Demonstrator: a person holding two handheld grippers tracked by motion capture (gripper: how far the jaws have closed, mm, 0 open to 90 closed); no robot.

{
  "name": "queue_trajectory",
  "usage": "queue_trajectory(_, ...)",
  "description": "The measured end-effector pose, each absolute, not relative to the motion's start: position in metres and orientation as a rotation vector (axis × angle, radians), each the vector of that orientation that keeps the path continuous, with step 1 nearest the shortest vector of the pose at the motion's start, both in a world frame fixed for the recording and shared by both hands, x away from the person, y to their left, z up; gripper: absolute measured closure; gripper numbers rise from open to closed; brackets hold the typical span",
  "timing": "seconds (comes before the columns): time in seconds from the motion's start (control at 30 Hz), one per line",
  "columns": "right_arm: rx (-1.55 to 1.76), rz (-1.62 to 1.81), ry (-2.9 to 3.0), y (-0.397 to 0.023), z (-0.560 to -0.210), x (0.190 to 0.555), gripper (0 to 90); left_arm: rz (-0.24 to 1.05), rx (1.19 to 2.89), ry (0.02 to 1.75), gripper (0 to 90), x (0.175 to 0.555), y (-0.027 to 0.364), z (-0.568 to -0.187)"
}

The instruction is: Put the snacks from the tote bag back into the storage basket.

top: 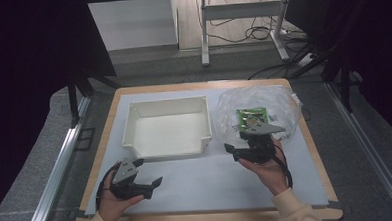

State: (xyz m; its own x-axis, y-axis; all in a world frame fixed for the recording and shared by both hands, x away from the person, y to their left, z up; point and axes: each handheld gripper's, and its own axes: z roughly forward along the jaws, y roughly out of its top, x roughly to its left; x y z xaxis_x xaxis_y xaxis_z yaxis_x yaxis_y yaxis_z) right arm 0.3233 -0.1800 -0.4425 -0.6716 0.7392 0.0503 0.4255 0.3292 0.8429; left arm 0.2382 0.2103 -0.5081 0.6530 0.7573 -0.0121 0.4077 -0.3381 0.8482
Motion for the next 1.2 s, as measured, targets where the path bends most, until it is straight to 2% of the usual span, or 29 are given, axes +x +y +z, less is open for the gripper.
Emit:
queue_trajectory(0.37,1.065,1.281,2.255,-0.187,-0.433,0.334,27.6,0.468,2.010,0.888,9.0,0.240,0.203,-0.513)
queue_trajectory(0.9,1.159,1.202,2.245,-0.204,-0.420,0.364,27.5,0.494,1.976,0.903,9.0,0.240,0.214,-0.510)
queue_trajectory(1.2,1.198,1.173,2.239,-0.213,-0.414,0.380,27.5,0.510,2.016,0.880,9.1,0.238,0.211,-0.512)
